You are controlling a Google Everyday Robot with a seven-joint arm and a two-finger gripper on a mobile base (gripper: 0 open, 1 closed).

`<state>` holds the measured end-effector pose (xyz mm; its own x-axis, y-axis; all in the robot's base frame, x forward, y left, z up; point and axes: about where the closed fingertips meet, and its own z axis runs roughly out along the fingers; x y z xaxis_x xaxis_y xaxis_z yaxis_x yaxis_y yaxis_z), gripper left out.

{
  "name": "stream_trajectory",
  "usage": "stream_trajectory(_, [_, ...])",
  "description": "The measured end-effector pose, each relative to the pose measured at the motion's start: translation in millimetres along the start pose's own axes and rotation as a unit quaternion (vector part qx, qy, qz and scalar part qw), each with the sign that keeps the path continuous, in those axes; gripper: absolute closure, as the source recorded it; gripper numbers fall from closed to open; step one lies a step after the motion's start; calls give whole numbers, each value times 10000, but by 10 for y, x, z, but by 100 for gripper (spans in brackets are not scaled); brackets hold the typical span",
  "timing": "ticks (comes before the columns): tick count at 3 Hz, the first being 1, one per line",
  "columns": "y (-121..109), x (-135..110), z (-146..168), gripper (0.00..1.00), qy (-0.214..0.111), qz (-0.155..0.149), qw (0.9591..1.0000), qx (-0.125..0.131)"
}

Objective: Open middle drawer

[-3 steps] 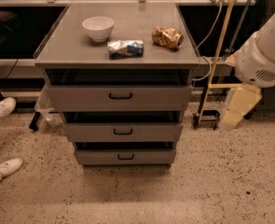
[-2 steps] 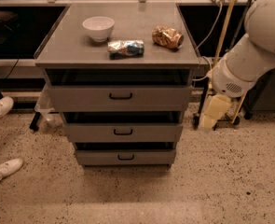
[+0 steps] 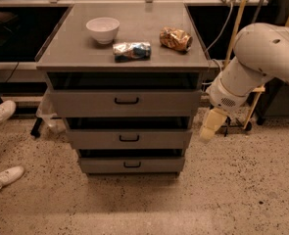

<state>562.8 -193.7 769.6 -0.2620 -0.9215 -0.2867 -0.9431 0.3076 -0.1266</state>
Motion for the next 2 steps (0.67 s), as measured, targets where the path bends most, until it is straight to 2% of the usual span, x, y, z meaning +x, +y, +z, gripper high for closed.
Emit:
stream_trajectory(1, [80, -69, 333, 0, -147, -309, 9992, -186])
stream_trajectory(2, [256, -400, 1106, 0, -458, -570, 9955, -602])
